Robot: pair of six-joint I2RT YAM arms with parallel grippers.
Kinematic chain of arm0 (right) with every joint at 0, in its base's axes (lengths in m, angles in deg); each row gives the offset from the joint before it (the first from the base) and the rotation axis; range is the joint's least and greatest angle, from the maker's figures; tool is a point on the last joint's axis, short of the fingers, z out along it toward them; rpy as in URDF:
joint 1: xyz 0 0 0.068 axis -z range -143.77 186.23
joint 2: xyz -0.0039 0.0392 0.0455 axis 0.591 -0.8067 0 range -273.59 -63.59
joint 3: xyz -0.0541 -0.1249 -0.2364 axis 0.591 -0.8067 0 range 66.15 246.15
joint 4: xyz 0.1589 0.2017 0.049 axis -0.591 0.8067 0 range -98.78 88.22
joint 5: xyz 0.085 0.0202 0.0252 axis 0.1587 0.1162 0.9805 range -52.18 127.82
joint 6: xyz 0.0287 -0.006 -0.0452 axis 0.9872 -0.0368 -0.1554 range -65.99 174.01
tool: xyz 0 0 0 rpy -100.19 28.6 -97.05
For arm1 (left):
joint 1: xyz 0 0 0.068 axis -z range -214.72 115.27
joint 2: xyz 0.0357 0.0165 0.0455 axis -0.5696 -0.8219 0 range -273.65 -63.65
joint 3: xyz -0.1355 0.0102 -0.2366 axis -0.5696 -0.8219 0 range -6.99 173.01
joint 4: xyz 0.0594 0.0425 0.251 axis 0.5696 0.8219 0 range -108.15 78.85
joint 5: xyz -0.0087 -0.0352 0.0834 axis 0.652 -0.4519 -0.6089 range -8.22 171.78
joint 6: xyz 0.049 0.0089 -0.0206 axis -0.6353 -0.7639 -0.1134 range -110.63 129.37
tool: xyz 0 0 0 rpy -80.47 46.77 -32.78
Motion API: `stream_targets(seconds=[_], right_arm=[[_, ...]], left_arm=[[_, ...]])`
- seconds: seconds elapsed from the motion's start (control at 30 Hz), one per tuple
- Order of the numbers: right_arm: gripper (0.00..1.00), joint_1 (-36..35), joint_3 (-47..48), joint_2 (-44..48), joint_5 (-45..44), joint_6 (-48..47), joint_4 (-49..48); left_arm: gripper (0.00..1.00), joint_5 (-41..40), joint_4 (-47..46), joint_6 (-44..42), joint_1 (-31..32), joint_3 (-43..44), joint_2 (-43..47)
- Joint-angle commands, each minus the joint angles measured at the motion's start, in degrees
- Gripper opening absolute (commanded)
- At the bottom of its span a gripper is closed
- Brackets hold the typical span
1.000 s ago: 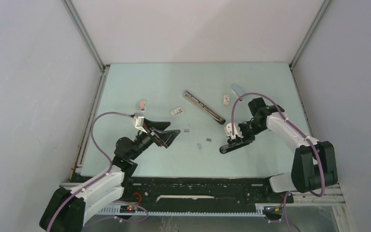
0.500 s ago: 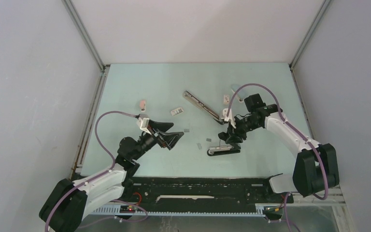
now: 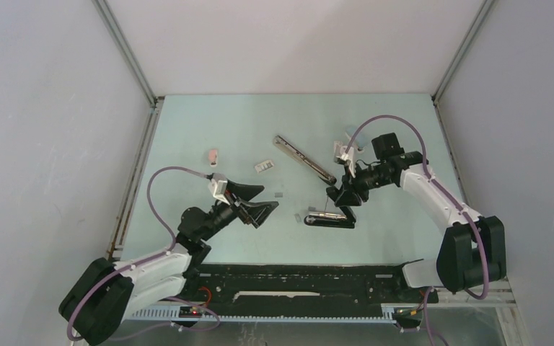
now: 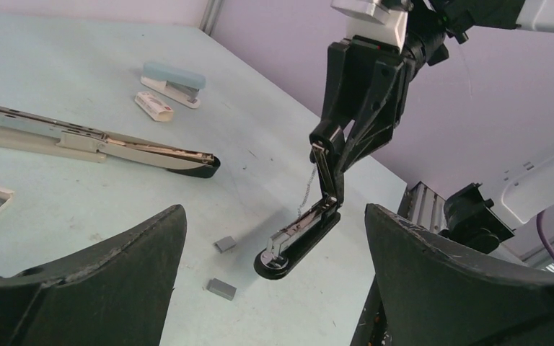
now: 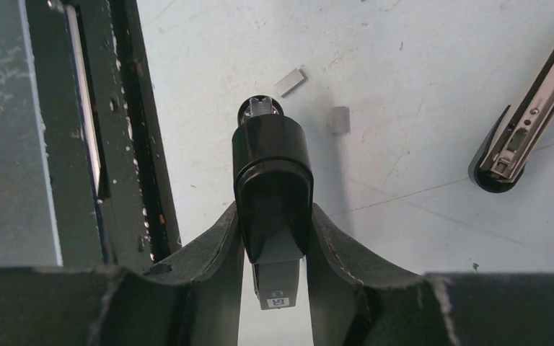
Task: Unload the staples from the stapler
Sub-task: Pick up the stapler from the center of the board, then unload the staple at the center of the board.
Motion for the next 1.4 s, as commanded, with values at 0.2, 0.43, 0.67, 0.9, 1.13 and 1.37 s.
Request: stream_targets(seconds=[0.2, 0.43, 0.67, 0.9, 1.13, 1.37], right_arm=[[0.0, 4.2, 4.0, 2.2, 10.0, 13.8, -5.0], [0.0, 7.2, 4.0, 2.0, 13.9, 25.7, -11.9], [0.0, 8.2, 4.0, 1.8, 17.0, 41.9, -22.9], [0.0, 7.9, 4.0, -0.2, 20.0, 57.5, -34.9], [0.0, 6.8, 1.6, -1.7, 21.4, 70.7, -47.5], [0.0, 6.6, -2.2, -3.1, 21.9, 85.1, -61.7]], left_arm=[[0.99, -0.3, -8.9, -0.3, 1.3, -0.8, -6.3], [0.99, -2.5, -20.2, 10.5, 2.1, -0.6, -16.3], [1.0, -6.6, -21.4, 20.9, 4.8, 4.7, -23.8], [1.0, -9.1, -24.4, 31.5, 5.6, 8.3, -30.0], [1.0, -9.4, -26.2, 37.4, 5.9, 13.1, -36.2], [0.93, -8.6, -26.2, 39.8, 6.8, 17.0, -37.8]])
